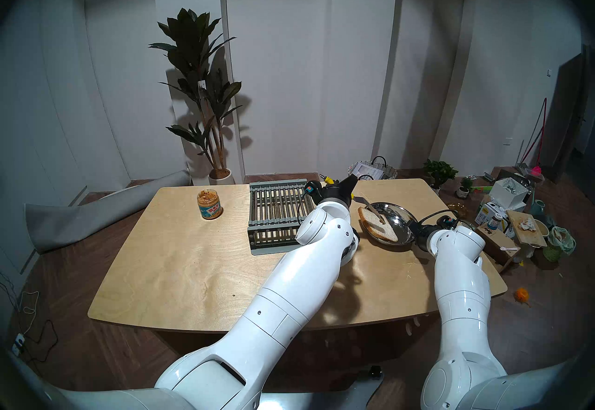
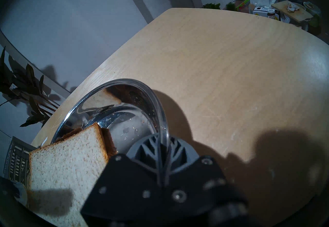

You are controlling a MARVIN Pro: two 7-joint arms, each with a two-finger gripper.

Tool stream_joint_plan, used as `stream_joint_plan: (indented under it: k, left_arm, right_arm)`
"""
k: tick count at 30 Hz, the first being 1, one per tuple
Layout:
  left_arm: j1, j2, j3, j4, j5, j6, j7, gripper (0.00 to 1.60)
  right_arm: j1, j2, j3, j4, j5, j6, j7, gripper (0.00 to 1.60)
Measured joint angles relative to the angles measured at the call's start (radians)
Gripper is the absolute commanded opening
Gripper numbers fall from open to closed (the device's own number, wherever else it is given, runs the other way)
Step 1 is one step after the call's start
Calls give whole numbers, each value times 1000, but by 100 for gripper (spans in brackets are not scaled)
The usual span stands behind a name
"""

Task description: Spread peanut butter over the slice of bread with the knife

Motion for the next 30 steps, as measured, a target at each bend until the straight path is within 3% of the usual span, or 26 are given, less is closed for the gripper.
stream_joint_plan:
  k: [5, 30]
  left_arm:
    - [-26, -20, 2, 85, -22, -9, -30, 0]
    - [-125, -71, 8, 319, -77, -40, -157, 0]
  right_arm:
    - [8, 5, -2, 13, 0, -9, 0, 0]
    - [-9, 3, -11, -1, 2, -26, 2, 0]
